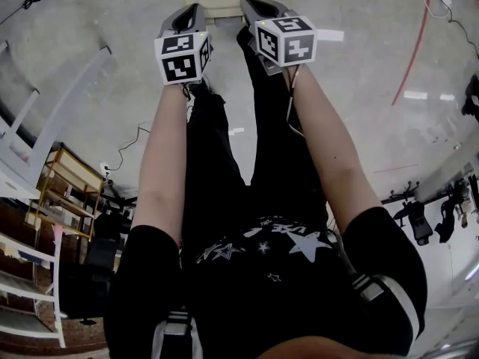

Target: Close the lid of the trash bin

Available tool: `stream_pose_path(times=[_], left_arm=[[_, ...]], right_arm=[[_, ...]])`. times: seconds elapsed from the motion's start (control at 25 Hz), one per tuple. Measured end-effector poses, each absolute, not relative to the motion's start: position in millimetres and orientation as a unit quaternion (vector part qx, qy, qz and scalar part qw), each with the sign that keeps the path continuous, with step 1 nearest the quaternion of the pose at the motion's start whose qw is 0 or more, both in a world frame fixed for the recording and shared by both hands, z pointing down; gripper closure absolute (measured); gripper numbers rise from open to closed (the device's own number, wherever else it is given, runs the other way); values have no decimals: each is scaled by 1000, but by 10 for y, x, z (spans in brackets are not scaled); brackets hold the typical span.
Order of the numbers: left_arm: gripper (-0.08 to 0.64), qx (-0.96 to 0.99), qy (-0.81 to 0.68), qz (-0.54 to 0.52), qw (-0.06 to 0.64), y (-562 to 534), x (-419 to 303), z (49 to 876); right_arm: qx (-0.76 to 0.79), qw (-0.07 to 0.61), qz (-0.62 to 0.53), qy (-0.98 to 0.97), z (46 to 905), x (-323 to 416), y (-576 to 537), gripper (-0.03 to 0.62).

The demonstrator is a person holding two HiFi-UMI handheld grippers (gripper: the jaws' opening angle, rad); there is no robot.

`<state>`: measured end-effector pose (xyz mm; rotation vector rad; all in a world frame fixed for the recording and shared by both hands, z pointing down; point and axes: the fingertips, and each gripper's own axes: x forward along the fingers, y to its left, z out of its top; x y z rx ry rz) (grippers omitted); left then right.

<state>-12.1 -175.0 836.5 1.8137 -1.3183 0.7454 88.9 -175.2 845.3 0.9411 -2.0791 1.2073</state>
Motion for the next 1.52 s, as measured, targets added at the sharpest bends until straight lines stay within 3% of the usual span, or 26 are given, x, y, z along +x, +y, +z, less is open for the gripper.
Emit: stream_pose_path(times=[0.24, 0.52, 0.8, 1.52], left_arm=[[548, 706, -523, 288, 380, -1756, -130, 8397], [548, 704, -516, 304, 382, -1746, -124, 8465], [548, 721, -509, 280, 378, -1742, -104, 8218], [548, 816, -479, 166, 278, -1074, -643, 6306]], right_arm=[[354, 256, 460, -772, 8480, 868, -1751, 584], [347, 299, 430, -778, 8534, 812, -1757, 584], [369, 294, 424, -773, 8381, 855, -1780, 584], [501, 138, 373, -769, 6610, 510, -1162, 584]])
